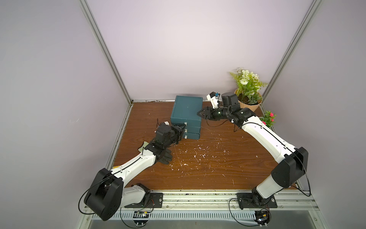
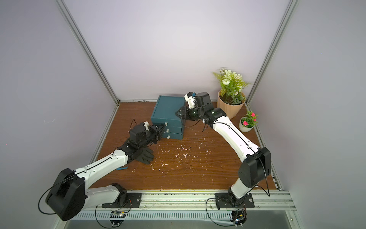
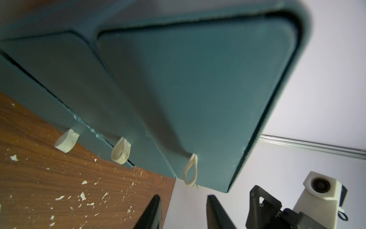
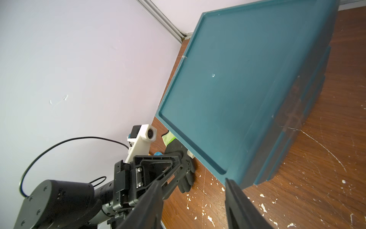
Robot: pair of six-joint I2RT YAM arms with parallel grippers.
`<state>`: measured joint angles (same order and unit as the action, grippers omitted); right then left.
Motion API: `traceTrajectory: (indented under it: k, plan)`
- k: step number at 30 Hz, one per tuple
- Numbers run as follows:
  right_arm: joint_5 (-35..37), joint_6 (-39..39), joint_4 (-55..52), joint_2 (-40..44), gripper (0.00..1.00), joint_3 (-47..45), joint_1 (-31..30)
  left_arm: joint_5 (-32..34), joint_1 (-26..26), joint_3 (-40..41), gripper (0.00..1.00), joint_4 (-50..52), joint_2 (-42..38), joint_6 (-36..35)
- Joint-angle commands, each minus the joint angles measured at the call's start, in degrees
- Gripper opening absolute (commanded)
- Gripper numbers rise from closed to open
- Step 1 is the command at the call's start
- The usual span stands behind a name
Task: Take the keys out of the drawer
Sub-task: Open the drawer in the storage box.
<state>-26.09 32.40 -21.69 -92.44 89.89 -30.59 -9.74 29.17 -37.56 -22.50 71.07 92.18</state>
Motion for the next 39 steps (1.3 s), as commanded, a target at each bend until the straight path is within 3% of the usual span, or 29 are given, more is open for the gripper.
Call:
traceTrajectory:
  k: [1,14,22,39]
  plan:
    - [-1.16,-0.64,2.46,1.48,0.54,1.73,-0.08,1.85,0.63,-0.88,0.37,-3.00,0.17,1.35]
    - [-1.73,-1.26,1.32,-2.82,0.53,5.06,0.00,1.85,0.71,-1.54,0.33,-6.81,4.59,3.29]
    - [6.45,-2.17,-4.78,-5.43,0.60,7.84,0.45,2.87,0.63,-1.70,0.30,-7.81,5.62,4.06]
    - [11.28,-1.99,-7.93,-12.48,0.63,12.85,0.75,1.71,0.65,-2.06,0.10,-8.96,6.06,3.85]
